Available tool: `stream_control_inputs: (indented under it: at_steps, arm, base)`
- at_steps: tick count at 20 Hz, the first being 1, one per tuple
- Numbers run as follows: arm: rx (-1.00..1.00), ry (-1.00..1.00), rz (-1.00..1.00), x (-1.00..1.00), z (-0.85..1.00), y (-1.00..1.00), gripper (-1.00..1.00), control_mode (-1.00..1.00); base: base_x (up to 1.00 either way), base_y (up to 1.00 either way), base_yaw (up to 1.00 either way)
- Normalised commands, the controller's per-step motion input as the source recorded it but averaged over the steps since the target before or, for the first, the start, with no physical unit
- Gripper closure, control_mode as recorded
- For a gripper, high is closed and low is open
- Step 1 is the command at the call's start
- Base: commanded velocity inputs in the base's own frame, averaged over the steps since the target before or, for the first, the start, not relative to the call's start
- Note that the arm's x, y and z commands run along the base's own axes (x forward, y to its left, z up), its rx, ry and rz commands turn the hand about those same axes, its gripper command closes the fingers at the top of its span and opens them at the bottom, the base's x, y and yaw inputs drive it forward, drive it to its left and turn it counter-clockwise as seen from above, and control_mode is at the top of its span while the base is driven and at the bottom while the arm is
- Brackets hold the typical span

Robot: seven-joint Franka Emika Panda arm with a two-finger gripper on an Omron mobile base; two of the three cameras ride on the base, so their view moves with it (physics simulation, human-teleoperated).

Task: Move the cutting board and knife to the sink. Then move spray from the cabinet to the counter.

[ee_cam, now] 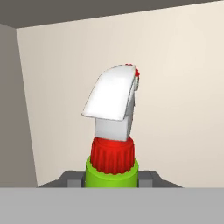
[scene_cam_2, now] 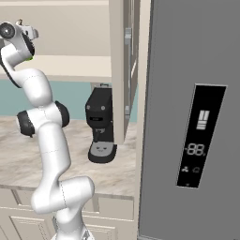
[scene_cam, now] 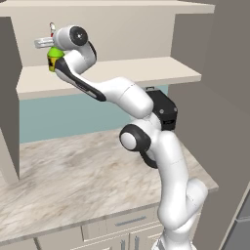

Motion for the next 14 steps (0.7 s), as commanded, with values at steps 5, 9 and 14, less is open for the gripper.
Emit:
stream_control_inputs:
  at_steps: [5, 9, 14]
  arm:
    - [0.0, 0.0, 0.0, 0.0, 0.0, 0.0, 1.0, -1.0]
    - [0.0, 0.0, 0.0, 0.0, 0.0, 0.0, 1.0, -1.0]
    - [0.0, 0.0, 0.0, -0.01, 0.0, 0.0, 1.0, -1.0]
  base:
    - [0.0, 0.0, 0.0]
    - [0.0, 0.0, 0.0]
    - [0.0, 0.0, 0.0]
